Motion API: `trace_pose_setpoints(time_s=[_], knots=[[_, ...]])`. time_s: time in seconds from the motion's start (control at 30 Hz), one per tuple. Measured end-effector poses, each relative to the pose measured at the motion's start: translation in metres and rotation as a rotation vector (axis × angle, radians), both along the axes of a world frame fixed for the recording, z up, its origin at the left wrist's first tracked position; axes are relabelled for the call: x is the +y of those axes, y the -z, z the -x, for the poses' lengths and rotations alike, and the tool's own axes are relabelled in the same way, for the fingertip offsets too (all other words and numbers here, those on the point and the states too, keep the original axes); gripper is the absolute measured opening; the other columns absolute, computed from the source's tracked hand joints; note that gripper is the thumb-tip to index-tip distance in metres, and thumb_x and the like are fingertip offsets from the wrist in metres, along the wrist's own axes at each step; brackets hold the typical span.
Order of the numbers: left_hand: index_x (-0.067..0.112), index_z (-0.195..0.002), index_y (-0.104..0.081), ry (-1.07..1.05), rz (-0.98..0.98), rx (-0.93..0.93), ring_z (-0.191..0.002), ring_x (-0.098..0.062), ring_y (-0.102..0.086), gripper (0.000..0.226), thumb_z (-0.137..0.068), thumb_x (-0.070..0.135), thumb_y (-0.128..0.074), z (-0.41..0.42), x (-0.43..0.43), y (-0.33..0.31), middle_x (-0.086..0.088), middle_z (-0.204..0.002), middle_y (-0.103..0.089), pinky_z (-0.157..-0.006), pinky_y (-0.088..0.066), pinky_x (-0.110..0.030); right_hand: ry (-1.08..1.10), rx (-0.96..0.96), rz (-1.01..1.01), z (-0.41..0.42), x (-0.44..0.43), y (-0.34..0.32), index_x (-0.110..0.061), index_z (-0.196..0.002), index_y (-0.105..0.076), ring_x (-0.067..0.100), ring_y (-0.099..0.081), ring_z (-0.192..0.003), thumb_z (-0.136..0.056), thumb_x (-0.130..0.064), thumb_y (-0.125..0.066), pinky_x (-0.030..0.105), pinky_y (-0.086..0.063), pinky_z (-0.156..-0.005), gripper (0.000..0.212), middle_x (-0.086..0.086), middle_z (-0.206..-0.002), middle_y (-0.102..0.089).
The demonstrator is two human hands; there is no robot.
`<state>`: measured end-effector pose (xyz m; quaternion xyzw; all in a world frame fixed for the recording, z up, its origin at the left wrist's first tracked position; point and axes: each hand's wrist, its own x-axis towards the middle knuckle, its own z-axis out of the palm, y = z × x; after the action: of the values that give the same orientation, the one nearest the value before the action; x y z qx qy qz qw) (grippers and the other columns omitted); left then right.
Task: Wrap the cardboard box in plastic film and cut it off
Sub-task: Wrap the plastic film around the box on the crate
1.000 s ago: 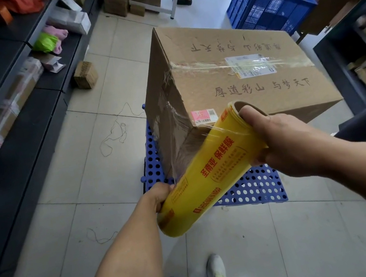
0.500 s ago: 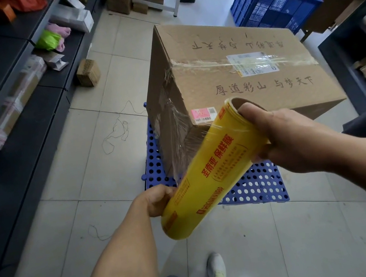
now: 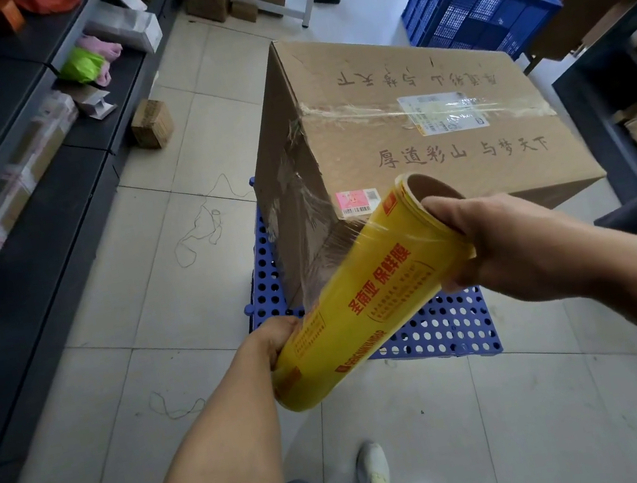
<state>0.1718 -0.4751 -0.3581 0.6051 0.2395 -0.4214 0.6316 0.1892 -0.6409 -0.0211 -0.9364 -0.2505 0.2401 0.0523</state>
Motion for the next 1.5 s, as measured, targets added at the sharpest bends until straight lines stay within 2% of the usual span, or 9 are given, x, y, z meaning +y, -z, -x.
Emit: trace_pose_setpoints(time_s=[0.2,0.33,0.63,0.93,1.07,1.27,1.33,1.43,1.5], knots=[[0.006,-0.102,-0.067,-0.081,0.004,-0.002,-0.077,-0.023,-0.067,0.019,-0.097,0.013,-0.051,0.001,-0.002,-0.002,-0.014,-0.093,-0.068,-0.075,-0.057,-0.037,0.195,0.254,-0.089,-0.004,0.013,-0.001,-0.038,-0.089,-0.058,0.000,-0.064,-0.078,-0.076,-0.028,-0.075,0.014,-0.047,-0.064,0.023,-0.016,-0.087,-0.067],[0.010,-0.080,-0.062,-0.230,0.018,0.034,-0.067,-0.022,-0.060,0.023,-0.098,0.014,-0.048,0.001,0.004,-0.008,-0.008,-0.072,-0.062,-0.067,-0.052,-0.034,0.267,0.300,-0.049,-0.008,0.009,-0.002,-0.031,-0.083,-0.068,0.001,-0.067,-0.076,-0.079,-0.029,-0.073,0.016,-0.048,-0.067,0.007,-0.015,-0.082,-0.072],[0.006,-0.095,-0.064,-0.334,-0.005,0.001,-0.068,-0.020,-0.060,0.019,-0.098,0.017,-0.049,-0.004,0.015,-0.008,-0.007,-0.075,-0.063,-0.073,-0.052,-0.036,0.268,0.339,0.056,-0.015,0.012,-0.001,-0.025,-0.085,-0.068,0.007,-0.067,-0.078,-0.077,-0.024,-0.076,0.022,-0.052,-0.072,0.011,-0.009,-0.084,-0.071],[0.011,-0.075,-0.062,-0.448,-0.070,0.021,-0.084,-0.028,-0.063,0.024,-0.096,0.012,-0.051,-0.004,0.017,0.000,-0.013,-0.088,-0.064,-0.088,-0.053,-0.042,0.326,0.259,0.067,-0.008,0.019,-0.004,-0.017,-0.079,-0.063,0.015,-0.066,-0.073,-0.075,-0.020,-0.077,0.028,-0.055,-0.064,0.015,-0.003,-0.081,-0.067],[0.008,-0.081,-0.061,-0.347,-0.004,0.048,-0.084,-0.028,-0.062,0.022,-0.098,0.013,-0.048,-0.003,0.030,0.000,-0.012,-0.087,-0.064,-0.088,-0.051,-0.044,0.321,0.253,0.083,-0.009,0.018,-0.004,-0.015,-0.082,-0.067,0.018,-0.068,-0.074,-0.074,-0.019,-0.079,0.033,-0.058,-0.070,0.014,-0.001,-0.081,-0.070],[0.016,-0.061,-0.041,-0.041,0.331,0.136,-0.065,-0.020,-0.059,0.021,-0.075,0.004,-0.051,0.011,0.024,-0.009,-0.007,-0.069,-0.055,-0.070,-0.049,-0.036,0.332,0.275,0.001,-0.012,0.022,-0.014,-0.025,-0.076,-0.067,0.002,-0.062,-0.069,-0.077,-0.019,-0.076,0.012,-0.040,-0.056,0.011,-0.014,-0.074,-0.068],[0.010,-0.073,-0.052,-0.047,0.396,0.116,-0.079,-0.026,-0.060,0.007,-0.068,0.007,-0.057,0.014,0.021,-0.004,-0.013,-0.081,-0.058,-0.078,-0.049,-0.039,0.328,0.278,-0.005,-0.012,0.023,-0.015,-0.026,-0.076,-0.066,0.002,-0.062,-0.070,-0.078,-0.019,-0.075,0.012,-0.039,-0.056,0.012,-0.013,-0.076,-0.067],[0.001,-0.121,-0.055,0.043,0.419,0.091,-0.110,-0.033,-0.057,0.047,-0.078,0.014,-0.065,0.017,0.017,0.004,-0.020,-0.118,-0.058,-0.090,-0.048,-0.041,0.322,0.271,-0.005,-0.010,0.026,-0.016,-0.026,-0.077,-0.065,0.003,-0.062,-0.072,-0.078,-0.018,-0.075,0.012,-0.040,-0.057,0.013,-0.013,-0.077,-0.066],[0.001,-0.122,-0.055,0.051,0.396,0.081,-0.109,-0.032,-0.057,0.046,-0.079,0.013,-0.067,0.017,0.013,-0.005,-0.018,-0.117,-0.059,-0.089,-0.048,-0.040,0.317,0.266,-0.006,-0.009,0.027,-0.017,-0.027,-0.074,-0.063,0.003,-0.062,-0.071,-0.078,-0.017,-0.075,0.013,-0.040,-0.057,0.016,-0.013,-0.076,-0.066]])
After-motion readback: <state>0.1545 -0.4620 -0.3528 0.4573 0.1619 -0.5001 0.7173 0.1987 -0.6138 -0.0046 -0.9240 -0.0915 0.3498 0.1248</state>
